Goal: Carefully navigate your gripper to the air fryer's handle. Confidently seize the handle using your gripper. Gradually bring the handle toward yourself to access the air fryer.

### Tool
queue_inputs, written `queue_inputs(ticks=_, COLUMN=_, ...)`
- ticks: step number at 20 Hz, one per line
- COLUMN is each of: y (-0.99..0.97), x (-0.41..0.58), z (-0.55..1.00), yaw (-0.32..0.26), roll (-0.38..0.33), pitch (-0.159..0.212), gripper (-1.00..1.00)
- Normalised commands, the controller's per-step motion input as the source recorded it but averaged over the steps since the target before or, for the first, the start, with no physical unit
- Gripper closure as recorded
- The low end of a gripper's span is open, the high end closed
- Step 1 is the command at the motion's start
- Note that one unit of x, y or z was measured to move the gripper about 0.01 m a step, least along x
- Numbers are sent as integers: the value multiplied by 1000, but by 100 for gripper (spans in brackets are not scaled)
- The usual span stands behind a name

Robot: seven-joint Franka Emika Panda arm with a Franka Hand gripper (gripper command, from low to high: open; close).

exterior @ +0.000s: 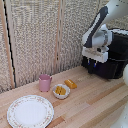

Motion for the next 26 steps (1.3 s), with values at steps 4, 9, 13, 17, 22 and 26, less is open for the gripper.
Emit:
queue_inputs(ticks=4, y=923, x=-217, z=92, yaw=-13, roll=0, pitch=-56, gripper=100)
queue_inputs(ticks=9, y=878, x=-27, z=347, yaw=-61, roll=-1, pitch=-36, gripper=100)
queue_inputs(ticks=13, y=863, x=33, z=290, yaw=-88, roll=-10, pitch=-32, gripper=100)
queue_inputs(ticks=17, y=855, x=74, z=27, yaw=-96, roll=-29, pitch=-43, gripper=100)
queue_inputs(ticks=22, y=922, x=-18, z=0, yaw=-36, roll=-8, pitch=-32, gripper=100)
queue_inputs(ticks=26, y=957, x=-57, z=3, yaw=-4, roll=0, pitch=-11, gripper=100)
